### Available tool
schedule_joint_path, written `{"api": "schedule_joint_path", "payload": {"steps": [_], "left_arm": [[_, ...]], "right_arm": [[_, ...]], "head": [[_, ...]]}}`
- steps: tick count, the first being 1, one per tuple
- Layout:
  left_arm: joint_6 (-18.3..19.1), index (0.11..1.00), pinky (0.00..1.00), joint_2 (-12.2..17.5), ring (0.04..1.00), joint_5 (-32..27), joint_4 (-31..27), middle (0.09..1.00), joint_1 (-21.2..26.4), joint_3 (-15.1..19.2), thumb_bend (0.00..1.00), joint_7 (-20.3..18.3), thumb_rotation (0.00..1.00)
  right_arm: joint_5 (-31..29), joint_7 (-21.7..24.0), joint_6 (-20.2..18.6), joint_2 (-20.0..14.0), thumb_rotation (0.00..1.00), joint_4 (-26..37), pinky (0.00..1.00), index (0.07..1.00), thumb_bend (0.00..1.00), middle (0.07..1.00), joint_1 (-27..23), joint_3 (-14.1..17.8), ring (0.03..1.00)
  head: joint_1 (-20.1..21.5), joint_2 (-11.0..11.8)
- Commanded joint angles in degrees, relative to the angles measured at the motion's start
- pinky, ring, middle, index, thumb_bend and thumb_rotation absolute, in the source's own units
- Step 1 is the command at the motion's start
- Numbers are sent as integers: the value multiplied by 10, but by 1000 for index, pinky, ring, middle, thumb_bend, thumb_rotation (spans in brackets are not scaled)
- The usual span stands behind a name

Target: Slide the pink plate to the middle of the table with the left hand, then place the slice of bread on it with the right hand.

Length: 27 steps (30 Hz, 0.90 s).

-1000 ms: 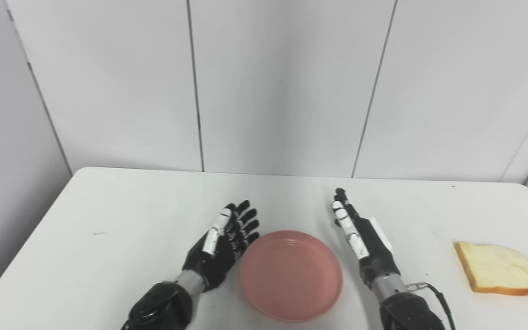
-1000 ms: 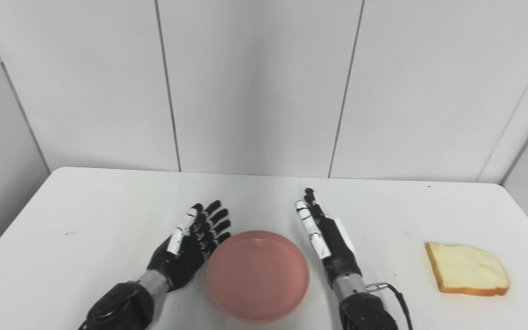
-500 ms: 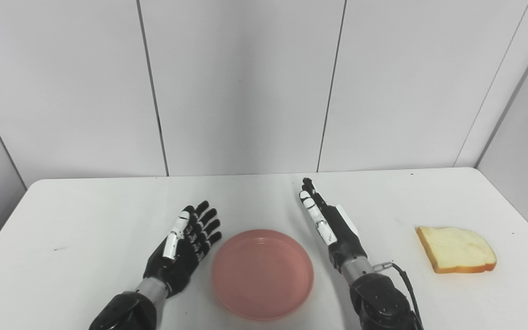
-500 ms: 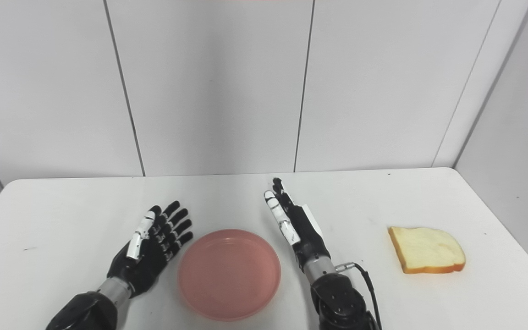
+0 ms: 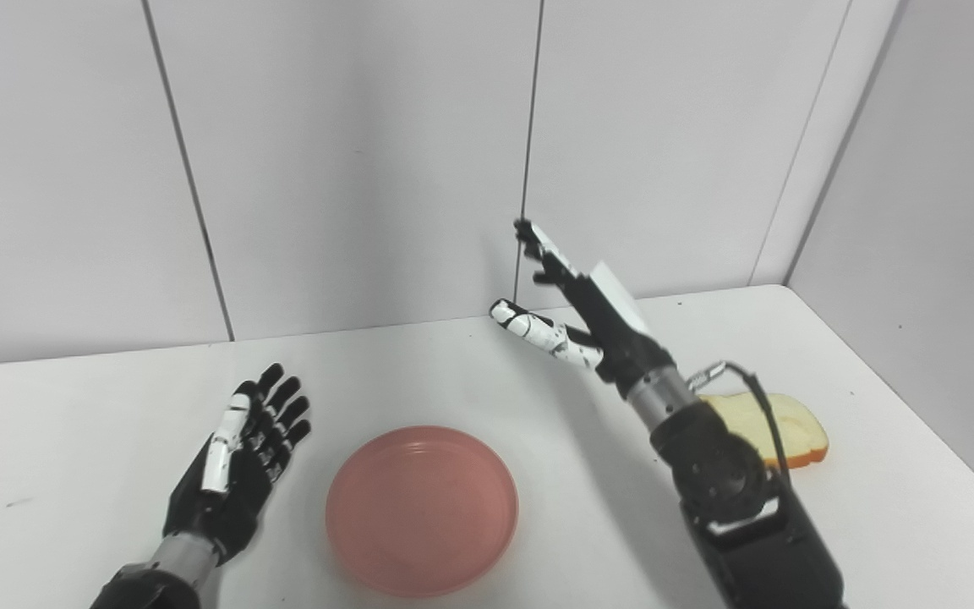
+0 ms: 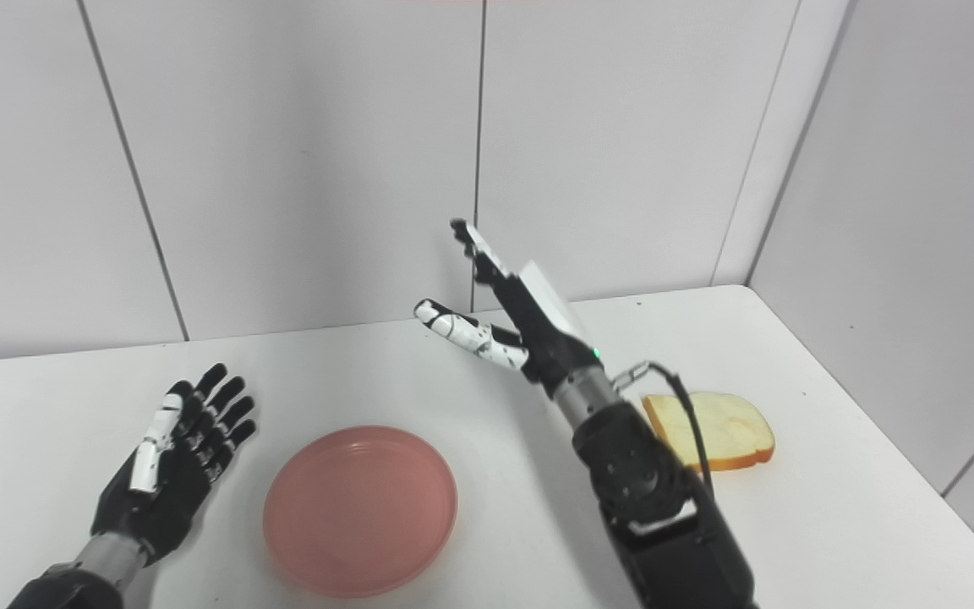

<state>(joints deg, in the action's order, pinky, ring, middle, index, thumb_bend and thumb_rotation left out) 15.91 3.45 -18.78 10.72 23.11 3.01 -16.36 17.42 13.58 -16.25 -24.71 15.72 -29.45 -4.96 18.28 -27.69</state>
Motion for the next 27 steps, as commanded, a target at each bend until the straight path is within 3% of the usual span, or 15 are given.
{"api": "schedule_joint_path", "payload": {"steps": [1, 2, 7, 11, 14, 16, 18, 24, 27], "left_arm": [[-8, 993, 1000, 13, 998, -16, -28, 1000, 15, 7, 422, -16, 1000], [-6, 995, 1000, 16, 999, -19, -28, 1000, 15, 8, 428, -19, 1000], [1, 988, 1000, 28, 991, -31, -35, 996, 15, 16, 427, -23, 1000], [7, 995, 1000, 41, 992, -40, -37, 1000, 17, 18, 420, -33, 1000], [15, 1000, 1000, 44, 998, -47, -39, 1000, 18, 24, 423, -33, 1000], [21, 999, 1000, 47, 996, -51, -40, 999, 19, 28, 439, -29, 1000], [27, 992, 1000, 49, 990, -48, -44, 994, 19, 31, 441, -24, 1000], [32, 989, 990, 56, 984, -48, -50, 992, 19, 36, 422, -26, 1000], [23, 982, 985, 58, 978, -44, -49, 985, 19, 39, 428, -26, 1000]], "right_arm": [[14, 37, -26, -43, 598, 31, 860, 968, 827, 941, -36, 0, 916], [19, 51, -37, -56, 567, 38, 835, 963, 885, 932, -41, -2, 904], [25, 148, -100, -119, 457, 66, 818, 956, 988, 947, -75, -6, 919], [73, 249, -107, -143, 433, 75, 821, 965, 1000, 961, -89, 9, 933], [113, 329, -107, -139, 389, 80, 840, 993, 1000, 981, -96, 34, 951], [151, 416, -107, -143, 336, 82, 873, 998, 1000, 993, -103, 55, 981], [167, 465, -107, -160, 288, 84, 902, 1000, 1000, 999, -104, 60, 994], [190, 511, -107, -215, 256, 81, 961, 1000, 1000, 1000, -90, 49, 1000], [214, 525, -106, -251, 279, 77, 952, 1000, 1000, 1000, -87, 22, 1000]], "head": [[17, -9], [19, -10], [41, -29], [54, -36], [58, -40], [61, -44], [64, -49], [63, -58], [64, -60]]}}
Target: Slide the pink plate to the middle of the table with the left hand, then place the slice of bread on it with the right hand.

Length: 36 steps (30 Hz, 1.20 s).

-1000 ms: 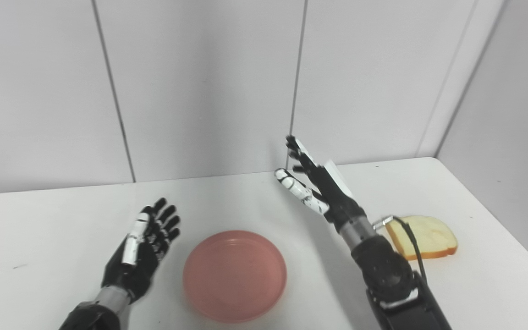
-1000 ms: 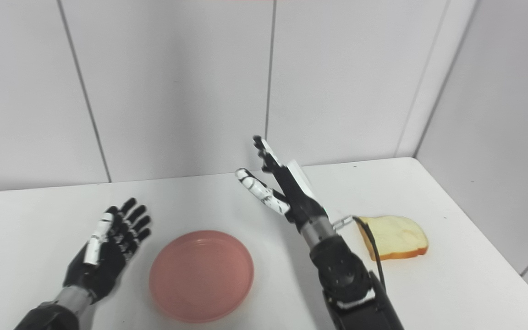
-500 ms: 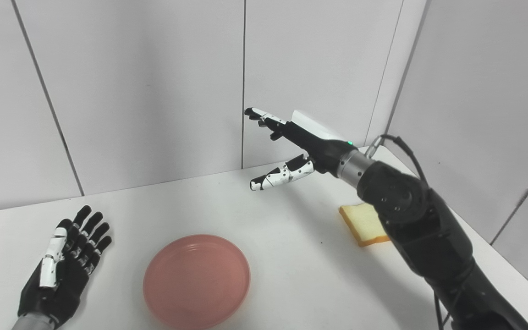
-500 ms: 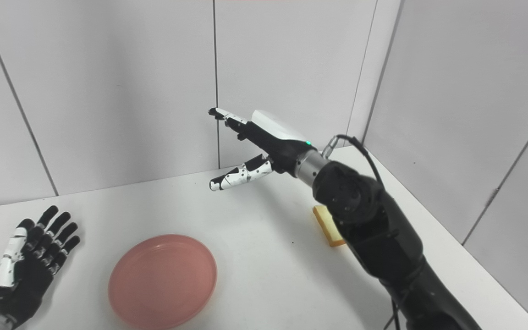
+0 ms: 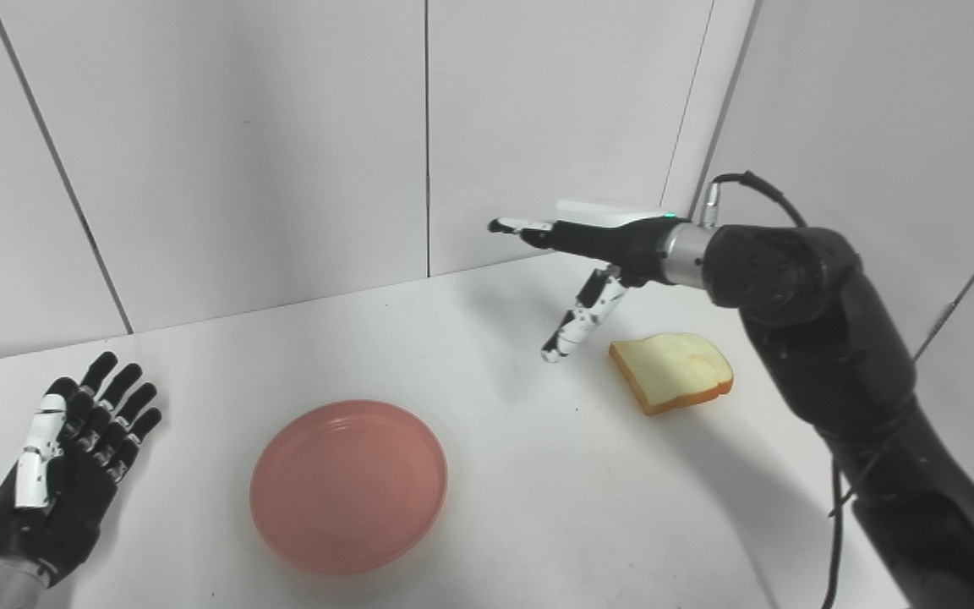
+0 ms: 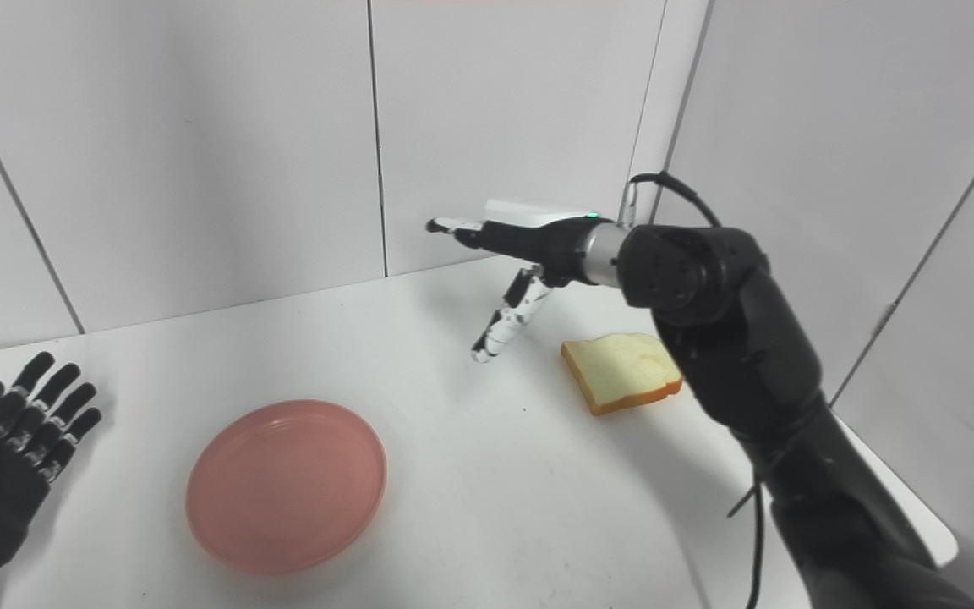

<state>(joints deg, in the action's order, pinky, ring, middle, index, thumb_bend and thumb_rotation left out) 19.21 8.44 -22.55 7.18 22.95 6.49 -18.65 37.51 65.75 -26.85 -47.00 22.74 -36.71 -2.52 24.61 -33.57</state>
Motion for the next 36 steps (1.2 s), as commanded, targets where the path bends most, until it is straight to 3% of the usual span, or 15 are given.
{"api": "schedule_joint_path", "payload": {"steps": [1, 11, 16, 19, 23, 32, 36], "left_arm": [[-12, 981, 986, 10, 978, -5, -13, 984, 21, 5, 430, -2, 1000], [0, 970, 990, 10, 972, -13, -21, 975, 24, 14, 444, -2, 1000], [9, 967, 977, 9, 967, -11, -29, 972, 22, 14, 441, 3, 1000], [6, 968, 974, 11, 968, -9, -26, 974, 22, 11, 447, -2, 1000], [2, 970, 975, 10, 969, -11, -22, 976, 20, 12, 451, -7, 1000], [8, 981, 981, 12, 976, -14, -27, 984, 18, 12, 432, -8, 1000], [8, 984, 990, 12, 979, -15, -30, 988, 17, 13, 433, -8, 1000]], "right_arm": [[14, 1, 2, -39, 289, 2, 950, 1000, 1000, 1000, -13, -11, 1000], [-4, -22, 8, -104, 404, -35, 982, 1000, 1000, 1000, 19, -24, 1000], [44, 27, -1, -86, 336, -48, 965, 1000, 1000, 1000, 48, 17, 1000], [46, 9, 3, -105, 368, -53, 934, 1000, 1000, 1000, 63, -1, 1000], [61, 10, 1, -115, 304, -58, 928, 1000, 1000, 1000, 67, -20, 1000], [107, 5, 0, -103, 242, -71, 966, 1000, 1000, 1000, 84, -21, 1000], [95, -27, 10, -103, 244, -77, 977, 1000, 1000, 1000, 96, -26, 1000]], "head": [[1, -1], [-2, -7], [-3, -9], [-1, -9], [0, -9], [2, -12], [0, -16]]}}
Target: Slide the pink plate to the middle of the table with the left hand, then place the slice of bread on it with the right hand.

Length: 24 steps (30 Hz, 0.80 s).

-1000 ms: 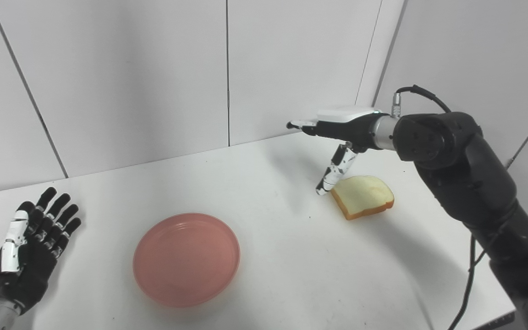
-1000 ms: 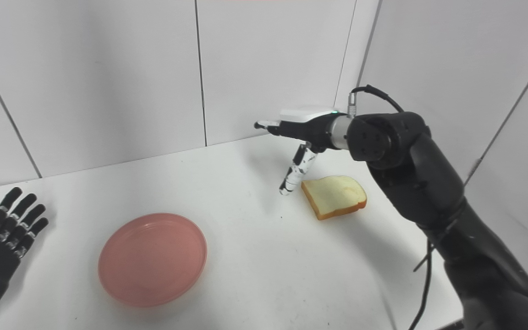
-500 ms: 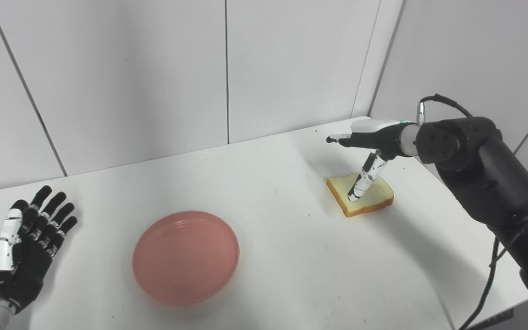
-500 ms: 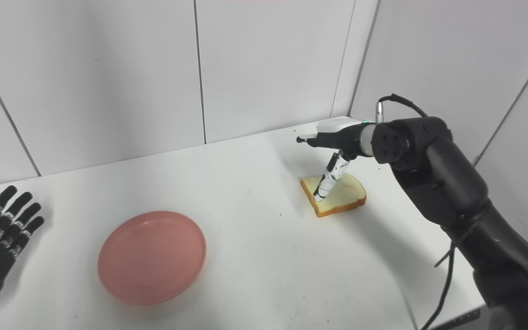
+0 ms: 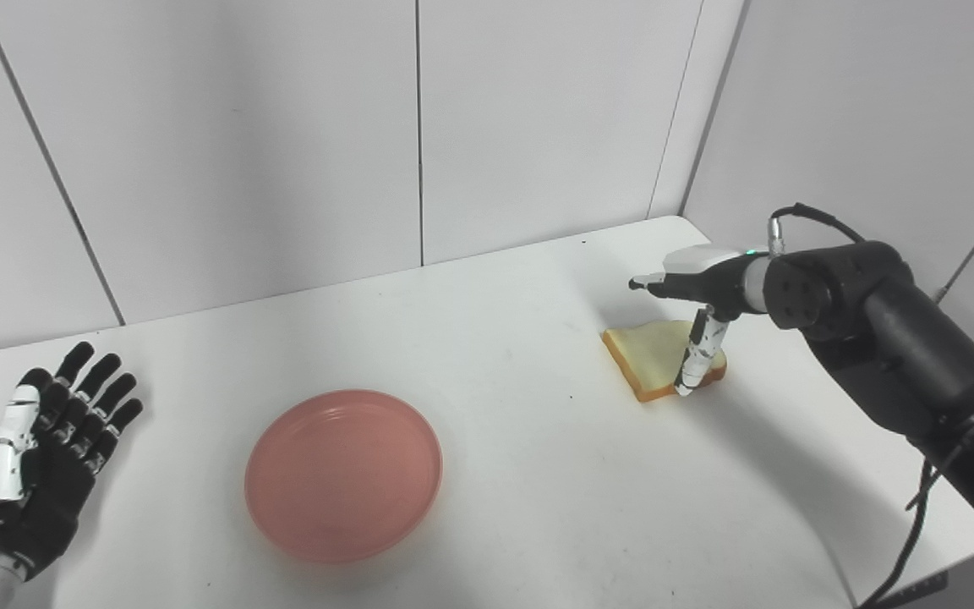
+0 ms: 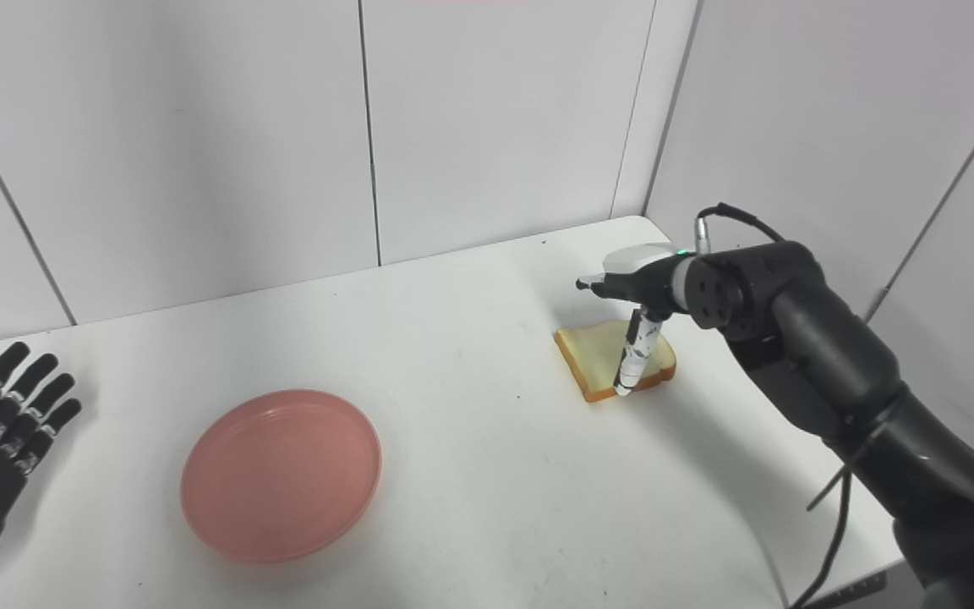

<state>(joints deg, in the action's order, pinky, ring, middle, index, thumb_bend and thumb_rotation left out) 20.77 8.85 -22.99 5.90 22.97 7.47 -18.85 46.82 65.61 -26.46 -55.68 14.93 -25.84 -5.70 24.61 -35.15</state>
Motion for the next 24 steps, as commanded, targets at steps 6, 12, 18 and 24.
{"api": "schedule_joint_path", "payload": {"steps": [6, 12, 18, 24], "left_arm": [[2, 979, 982, 10, 974, -12, -24, 982, 15, 3, 435, -3, 1000], [10, 970, 968, 9, 967, -13, -31, 976, 13, 2, 429, 1, 1000], [18, 978, 963, 10, 967, -14, -39, 978, 10, 0, 428, 3, 1000], [18, 983, 973, 10, 972, -13, -44, 983, 10, 0, 426, 4, 1000]], "right_arm": [[-1, -61, 21, -12, 244, -18, 977, 1000, 1000, 1000, -10, -9, 1000], [5, -66, 19, -12, 287, -38, 977, 1000, 1000, 1000, -22, -37, 1000], [-14, -98, 33, 4, 282, -73, 977, 1000, 1000, 1000, -30, -45, 1000], [-26, -110, 32, 12, 251, -103, 885, 1000, 1000, 1000, -37, -49, 1000]], "head": [[0, -2], [-1, -4], [-4, -5], [-7, -8]]}}
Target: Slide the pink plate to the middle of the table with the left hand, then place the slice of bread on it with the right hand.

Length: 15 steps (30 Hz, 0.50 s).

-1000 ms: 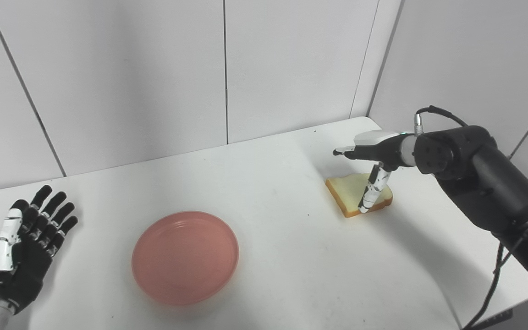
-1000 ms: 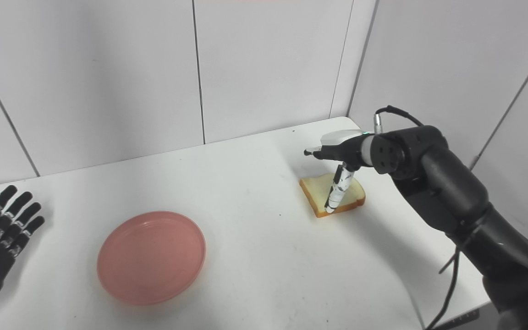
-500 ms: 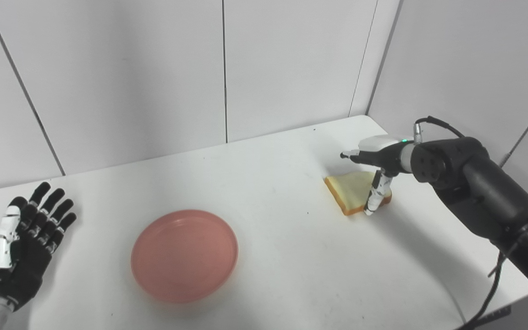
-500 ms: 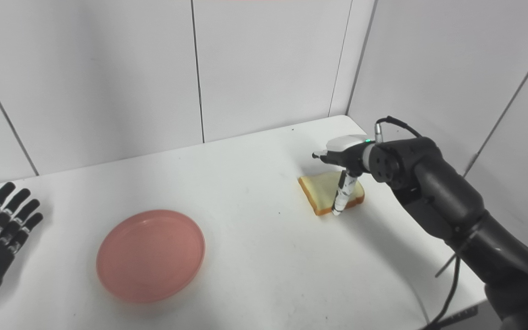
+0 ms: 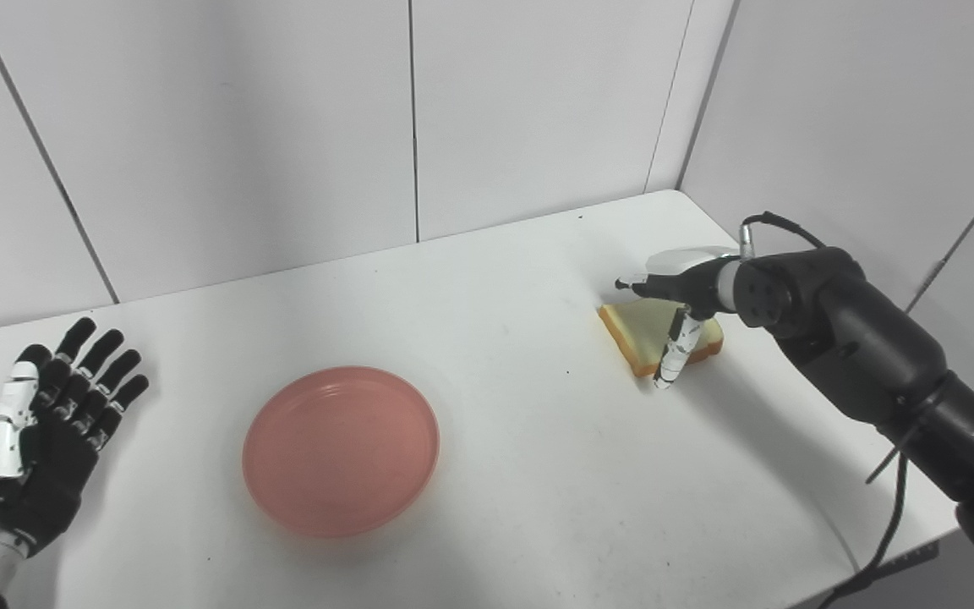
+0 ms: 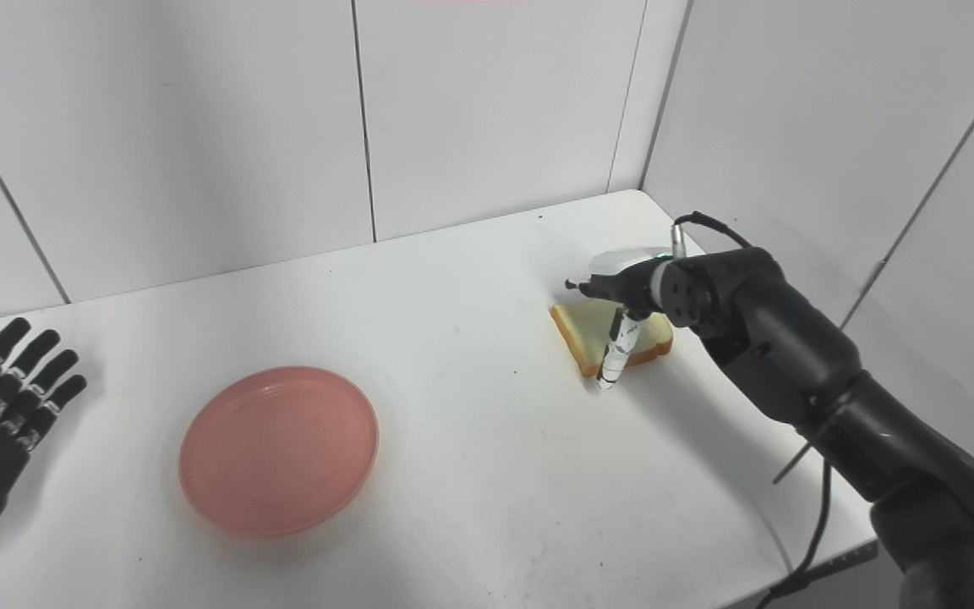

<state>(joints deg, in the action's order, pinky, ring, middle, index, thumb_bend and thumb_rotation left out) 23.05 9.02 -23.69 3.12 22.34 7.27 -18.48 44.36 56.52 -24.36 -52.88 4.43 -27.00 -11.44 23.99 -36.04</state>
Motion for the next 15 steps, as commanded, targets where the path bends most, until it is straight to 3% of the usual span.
{"api": "schedule_joint_path", "payload": {"steps": [1, 7, 15], "left_arm": [[-4, 985, 977, 9, 974, -8, -15, 985, 16, 3, 425, -2, 1000], [5, 971, 957, 7, 961, -8, -23, 974, 14, 4, 428, 3, 1000], [5, 978, 965, 8, 967, -6, -24, 978, 13, 3, 429, 5, 1000]], "right_arm": [[-1, -20, 12, -17, 247, -4, 884, 1000, 1000, 1000, -27, 5, 1000], [-6, -29, 11, -19, 252, -21, 910, 1000, 1000, 1000, -30, -4, 1000], [7, -63, 48, -15, 235, -69, 997, 1000, 1000, 1000, -51, -33, 1000]], "head": [[-1, 1], [-3, 0], [-4, -1]]}}
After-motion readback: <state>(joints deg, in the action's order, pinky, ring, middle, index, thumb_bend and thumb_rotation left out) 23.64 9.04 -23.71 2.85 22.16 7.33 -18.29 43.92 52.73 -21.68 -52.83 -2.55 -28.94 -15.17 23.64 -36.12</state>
